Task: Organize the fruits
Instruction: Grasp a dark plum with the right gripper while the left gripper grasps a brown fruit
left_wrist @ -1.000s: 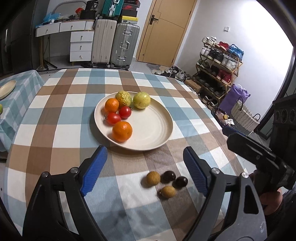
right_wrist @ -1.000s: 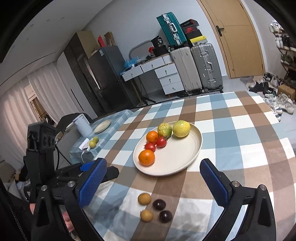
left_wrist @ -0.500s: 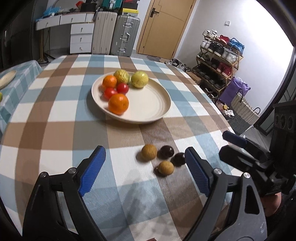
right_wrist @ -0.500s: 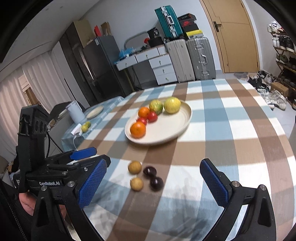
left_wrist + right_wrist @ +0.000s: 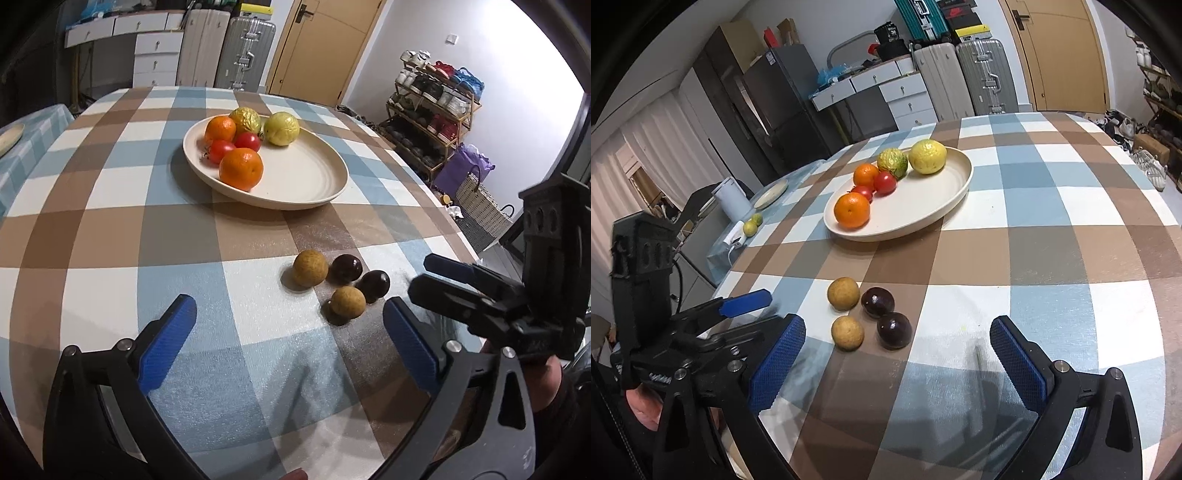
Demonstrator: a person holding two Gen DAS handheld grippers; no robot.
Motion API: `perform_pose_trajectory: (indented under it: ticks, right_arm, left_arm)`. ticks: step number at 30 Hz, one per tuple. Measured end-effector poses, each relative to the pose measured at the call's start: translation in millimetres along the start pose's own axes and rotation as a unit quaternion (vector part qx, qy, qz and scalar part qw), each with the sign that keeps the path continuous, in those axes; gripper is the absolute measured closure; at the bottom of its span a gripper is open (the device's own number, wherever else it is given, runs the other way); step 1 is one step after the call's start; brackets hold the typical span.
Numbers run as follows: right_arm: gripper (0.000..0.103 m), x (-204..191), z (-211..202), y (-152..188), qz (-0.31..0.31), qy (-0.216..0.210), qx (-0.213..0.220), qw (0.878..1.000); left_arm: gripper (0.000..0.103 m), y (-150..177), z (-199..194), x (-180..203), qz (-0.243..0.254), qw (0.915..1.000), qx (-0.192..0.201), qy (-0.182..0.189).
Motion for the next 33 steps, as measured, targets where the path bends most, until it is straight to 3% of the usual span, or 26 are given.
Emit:
perform_pose_trajectory:
  ticks: [3,10,17,20,26,33]
  right_arm:
    - [0.005,-1,4,-1,-0.005,0.003,-0.005,1.000]
    - [0.036,-2,18,6,0.000,-0.008,-0.037,0.999]
    - [0.060,-8,20,7,-0.009,-0.013,-0.040,0.999]
    - [0.062,-10,21,8,-0.012,-0.016,-0.043,0.999]
    - [0.079,-8,24,12,-0.010,-0.017,-0.049,0.999]
    - [0.079,-3,19,9,0.008,-0.029,-0.035,0.999]
  left_arm:
    - [0.002,0,-3,-1,-0.003,1.0000,0.001,0.005]
    - [0.001,-3,-7,-2,-0.005,0.9998,0.006,0.019]
    - [0.001,-3,-8,-1,-0.009,0.9997,0.004,0.022]
    - [0.001,-2,-7,0,-0.011,0.9997,0.001,0.023]
    - [0.001,1,-1,3,-0.012,0.9996,-0.007,0.023]
    - [0.001,1,8,11,-0.011,0.9995,-0.015,0.024]
Point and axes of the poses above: each gripper's, at about its wrist camera, not at the fingertips, and z roughly the way its jaws point, x to its right, y to its underside, the point moved 10 cm from there along z, roughly the way its jaws point, and after that the axes turned 11 degrees about y, right-handed, at the moved point
